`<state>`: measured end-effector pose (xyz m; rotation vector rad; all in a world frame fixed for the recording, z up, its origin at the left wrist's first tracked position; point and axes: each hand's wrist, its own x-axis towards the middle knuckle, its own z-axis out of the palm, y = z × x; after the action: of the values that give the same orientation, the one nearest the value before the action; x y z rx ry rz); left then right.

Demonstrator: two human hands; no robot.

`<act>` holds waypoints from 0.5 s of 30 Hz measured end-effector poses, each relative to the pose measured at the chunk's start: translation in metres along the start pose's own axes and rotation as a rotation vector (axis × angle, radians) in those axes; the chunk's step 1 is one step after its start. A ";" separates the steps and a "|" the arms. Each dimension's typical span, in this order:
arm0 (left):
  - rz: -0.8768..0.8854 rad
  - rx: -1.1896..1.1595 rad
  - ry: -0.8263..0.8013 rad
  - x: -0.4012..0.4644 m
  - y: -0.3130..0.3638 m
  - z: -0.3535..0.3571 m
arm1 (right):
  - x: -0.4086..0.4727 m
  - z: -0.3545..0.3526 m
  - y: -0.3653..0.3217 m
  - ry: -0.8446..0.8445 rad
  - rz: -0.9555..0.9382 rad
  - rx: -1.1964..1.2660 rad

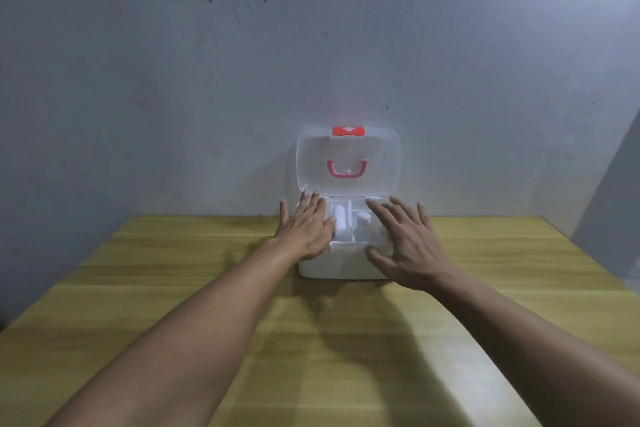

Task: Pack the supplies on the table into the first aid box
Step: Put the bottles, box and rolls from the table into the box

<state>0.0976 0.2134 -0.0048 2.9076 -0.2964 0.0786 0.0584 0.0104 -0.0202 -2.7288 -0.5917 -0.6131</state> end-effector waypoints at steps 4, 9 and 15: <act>-0.052 0.016 0.027 0.001 0.000 -0.002 | 0.013 -0.011 -0.005 0.068 0.019 0.106; -0.072 -0.011 0.388 -0.005 -0.001 -0.010 | 0.040 -0.014 -0.008 0.107 0.075 0.153; -0.188 -0.212 0.355 -0.001 0.001 -0.012 | 0.081 -0.018 -0.008 0.086 0.154 0.165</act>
<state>0.0958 0.2151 0.0074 2.6312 0.0275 0.4927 0.1157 0.0378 0.0343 -2.5503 -0.3883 -0.6117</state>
